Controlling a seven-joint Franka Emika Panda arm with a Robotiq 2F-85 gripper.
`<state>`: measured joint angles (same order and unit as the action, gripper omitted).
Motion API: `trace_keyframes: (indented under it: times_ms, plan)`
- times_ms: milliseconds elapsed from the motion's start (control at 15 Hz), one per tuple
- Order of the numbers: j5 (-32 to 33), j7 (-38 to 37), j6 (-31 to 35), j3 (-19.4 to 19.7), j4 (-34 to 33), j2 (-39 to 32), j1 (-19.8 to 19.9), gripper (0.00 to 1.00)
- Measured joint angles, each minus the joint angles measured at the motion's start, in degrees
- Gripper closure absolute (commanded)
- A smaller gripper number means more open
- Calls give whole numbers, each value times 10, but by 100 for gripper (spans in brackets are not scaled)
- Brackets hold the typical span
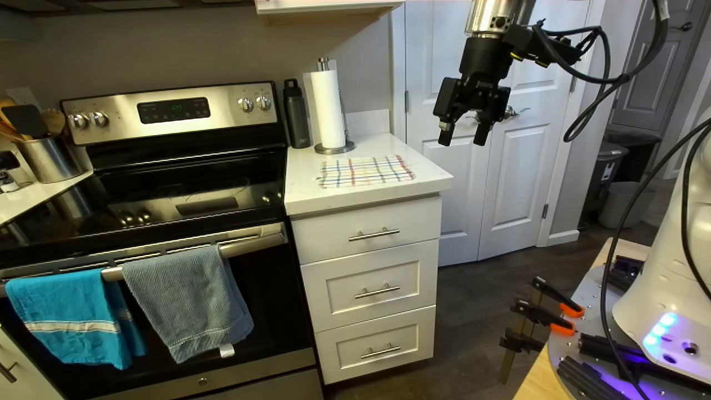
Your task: Open the topmost drawer
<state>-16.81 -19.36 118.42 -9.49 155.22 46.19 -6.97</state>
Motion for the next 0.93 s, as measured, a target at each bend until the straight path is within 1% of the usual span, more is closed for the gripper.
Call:
trace_keyframes:
  times_ms: [133, 333, 933]
  plan:
    - [0, 0, 8, -4, 1, -2, 0, 0]
    - [0, 0, 32, -20, 3, -17, 0, 0]
    - [0, 0, 34, -22, 3, -22, 0, 0]
